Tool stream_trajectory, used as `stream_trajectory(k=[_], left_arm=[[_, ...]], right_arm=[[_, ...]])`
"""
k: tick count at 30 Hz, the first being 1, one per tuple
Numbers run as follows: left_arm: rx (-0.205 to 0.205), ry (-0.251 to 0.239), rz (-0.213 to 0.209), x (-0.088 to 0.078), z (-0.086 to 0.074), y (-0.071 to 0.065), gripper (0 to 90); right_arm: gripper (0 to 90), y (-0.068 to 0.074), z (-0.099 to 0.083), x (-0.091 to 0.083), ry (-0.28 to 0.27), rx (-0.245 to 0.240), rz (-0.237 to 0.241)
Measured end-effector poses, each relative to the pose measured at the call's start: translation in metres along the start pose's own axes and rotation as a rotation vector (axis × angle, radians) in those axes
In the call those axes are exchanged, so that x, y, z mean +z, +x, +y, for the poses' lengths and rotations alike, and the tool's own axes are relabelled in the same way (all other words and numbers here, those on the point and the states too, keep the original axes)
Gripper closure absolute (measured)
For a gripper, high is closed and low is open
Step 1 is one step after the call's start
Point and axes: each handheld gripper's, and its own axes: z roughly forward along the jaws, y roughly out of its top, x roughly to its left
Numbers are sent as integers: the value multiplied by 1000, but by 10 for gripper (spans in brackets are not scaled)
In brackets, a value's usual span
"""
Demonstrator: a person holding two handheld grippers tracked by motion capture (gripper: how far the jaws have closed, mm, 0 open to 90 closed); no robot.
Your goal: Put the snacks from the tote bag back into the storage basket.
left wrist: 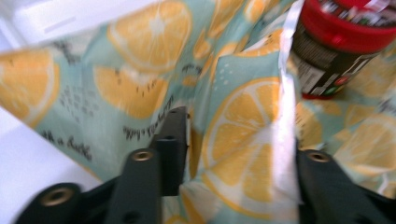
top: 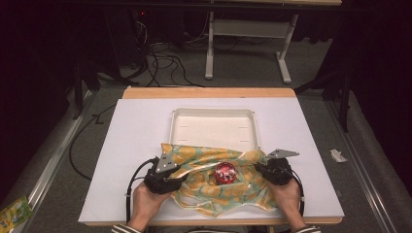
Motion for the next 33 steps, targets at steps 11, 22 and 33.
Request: stream_trajectory(k=[11,22,33], left_arm=[[5,1,138,8,17,15,362],[-48,28,255,28,18,35,301],[-154,98,259,40,14,48,291]], right_arm=[[900,3,2,0,4,-22,-6],[900,3,2,0,19,-31,-2],[900,5,2,2,19,-36,3]])
